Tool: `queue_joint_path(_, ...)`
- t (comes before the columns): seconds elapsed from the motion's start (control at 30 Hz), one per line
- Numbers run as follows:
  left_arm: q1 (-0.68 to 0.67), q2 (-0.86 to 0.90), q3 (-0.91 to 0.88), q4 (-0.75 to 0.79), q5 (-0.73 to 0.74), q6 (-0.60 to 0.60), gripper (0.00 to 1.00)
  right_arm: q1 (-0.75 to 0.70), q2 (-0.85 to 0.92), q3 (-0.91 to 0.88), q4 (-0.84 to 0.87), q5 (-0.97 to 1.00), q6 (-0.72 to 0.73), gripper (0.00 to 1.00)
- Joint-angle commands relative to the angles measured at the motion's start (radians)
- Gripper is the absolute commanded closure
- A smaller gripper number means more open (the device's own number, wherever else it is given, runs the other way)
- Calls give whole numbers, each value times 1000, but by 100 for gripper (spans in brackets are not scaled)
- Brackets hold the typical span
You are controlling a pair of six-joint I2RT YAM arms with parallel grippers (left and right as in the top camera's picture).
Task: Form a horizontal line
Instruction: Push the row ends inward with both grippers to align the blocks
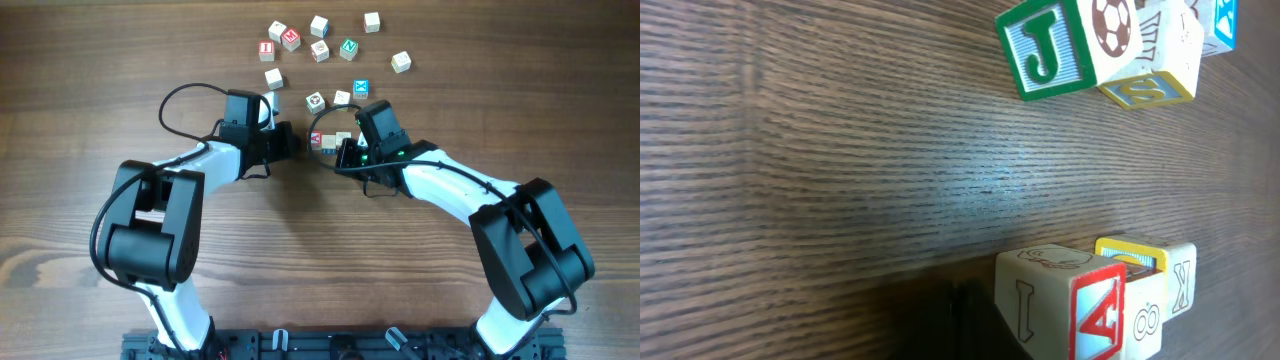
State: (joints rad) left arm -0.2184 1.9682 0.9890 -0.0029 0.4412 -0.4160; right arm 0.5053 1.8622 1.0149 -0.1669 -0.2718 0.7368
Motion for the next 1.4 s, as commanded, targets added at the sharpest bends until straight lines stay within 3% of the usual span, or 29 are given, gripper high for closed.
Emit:
queue_joint_path(0.0,2,45,-37,-86,-178,12,96,3,4,-10,2,35,-3,96)
queue_joint_path(0.13,2,45,-37,-160,-268,12,95,16,46,-10,37,43,-3,96)
queue_joint_path(0.3,1,45,-37,-203,-275,11,89,25,72,-10,76,34,-2,95)
queue_joint_path(0.5,2,45,-37,-223,-275,12,77,26,80,-10,97,39,-9,96)
queue_joint_path(0.7,2,45,-37,-223,-275,11,38,26,97,-9,116,38,-18,95)
queue_joint_path(0.77,1,45,-37,-223,-275,11,6,27,100,-9,123,38,-29,96)
queue_joint_path(0.8,1,45,-37,-223,-275,12,0,28,100,-9,124,38,-29,96)
queue_joint_path(1.37,2,45,-37,-202,-275,13,0,31,111,-10,148,39,-31,96)
